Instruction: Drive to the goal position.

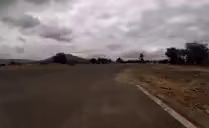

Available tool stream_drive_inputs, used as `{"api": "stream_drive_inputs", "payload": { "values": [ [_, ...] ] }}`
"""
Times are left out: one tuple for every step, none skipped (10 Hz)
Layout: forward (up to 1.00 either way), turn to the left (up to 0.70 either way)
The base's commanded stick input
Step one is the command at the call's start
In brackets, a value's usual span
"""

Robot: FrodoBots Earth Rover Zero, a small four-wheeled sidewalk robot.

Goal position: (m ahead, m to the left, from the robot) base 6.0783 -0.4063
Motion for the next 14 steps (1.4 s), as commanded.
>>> {"api": "stream_drive_inputs", "payload": {
  "values": [
    [0.50,0.00],
    [0.50,0.00],
    [0.50,0.00],
    [0.50,0.00],
    [0.50,0.00],
    [0.50,0.00],
    [0.50,0.00],
    [0.50,0.00],
    [0.50,0.00],
    [0.50,0.00],
    [0.50,0.00],
    [0.50,0.00],
    [0.50,0.00],
    [0.50,0.00]
  ]
}}
